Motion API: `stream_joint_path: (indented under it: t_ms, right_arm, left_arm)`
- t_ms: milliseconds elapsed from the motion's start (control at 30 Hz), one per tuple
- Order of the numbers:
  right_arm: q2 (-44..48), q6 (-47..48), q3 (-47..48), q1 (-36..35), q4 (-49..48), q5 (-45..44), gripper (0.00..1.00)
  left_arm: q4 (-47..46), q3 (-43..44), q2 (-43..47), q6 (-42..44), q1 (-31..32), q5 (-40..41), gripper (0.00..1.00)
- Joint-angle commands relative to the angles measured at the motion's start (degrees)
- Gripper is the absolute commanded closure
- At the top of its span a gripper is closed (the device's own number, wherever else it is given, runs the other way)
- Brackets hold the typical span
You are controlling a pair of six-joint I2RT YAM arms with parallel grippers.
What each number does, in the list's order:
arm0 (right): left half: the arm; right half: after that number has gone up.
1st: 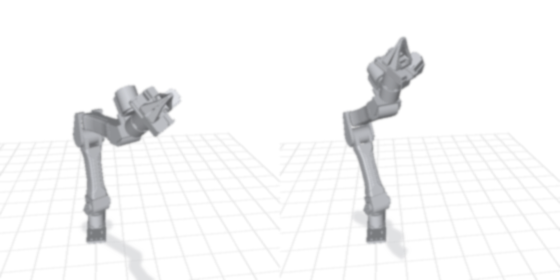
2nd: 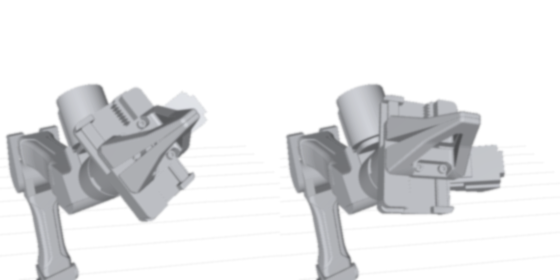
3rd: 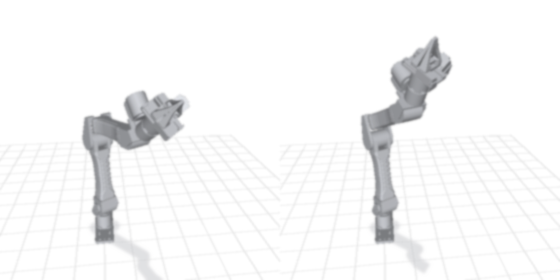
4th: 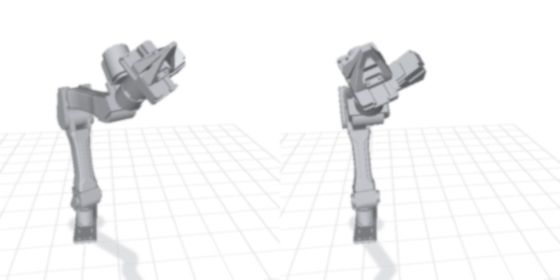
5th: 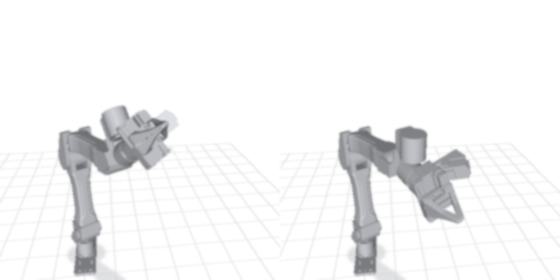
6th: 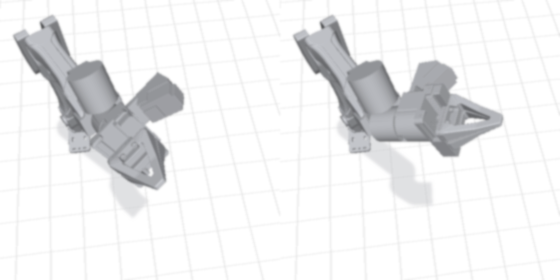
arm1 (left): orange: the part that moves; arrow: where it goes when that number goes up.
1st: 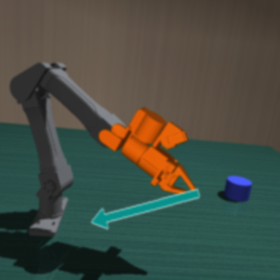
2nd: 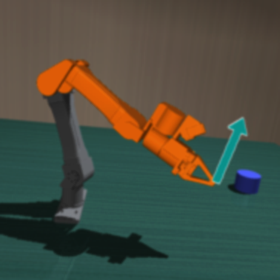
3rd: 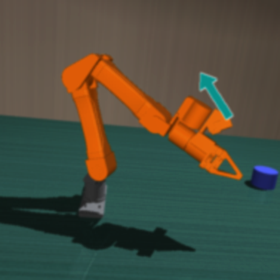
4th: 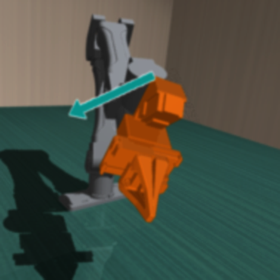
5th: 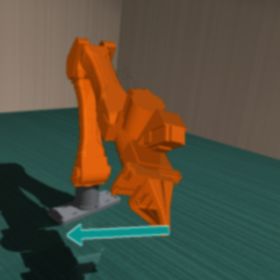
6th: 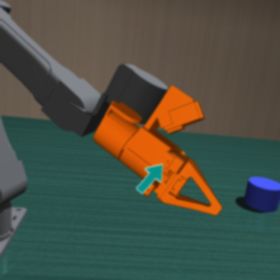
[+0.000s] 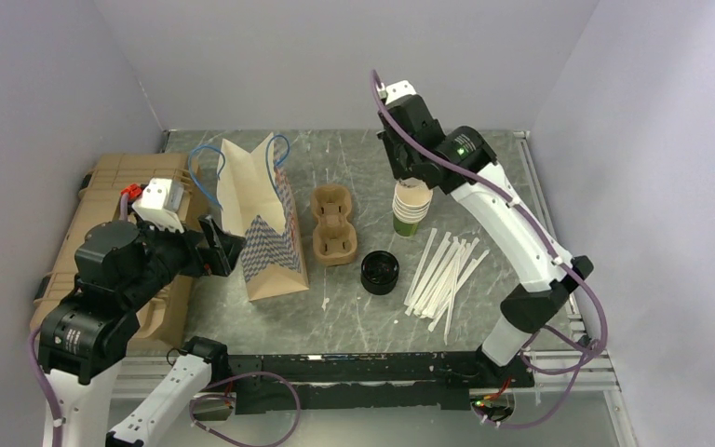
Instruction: Pack the takeout coffee
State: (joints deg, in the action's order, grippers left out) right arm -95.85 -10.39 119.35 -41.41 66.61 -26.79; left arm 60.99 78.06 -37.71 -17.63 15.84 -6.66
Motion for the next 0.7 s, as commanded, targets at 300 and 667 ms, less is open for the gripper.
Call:
stream_joint_path:
  t_ms: [300,667]
  right_arm:
    - [15.8,2.8,-8.9,-17.7,-1.8,6.6,1.0]
    - [19.1,0.7,-24.1,-37.2,-3.3,6.3,1.0]
  left_arm:
    - [0.5,0.5,0.3,0.4,-0.1,1.7,0.01]
    - [2.5,0.9,0.3,-3.4,-0.1,3.7,0.01]
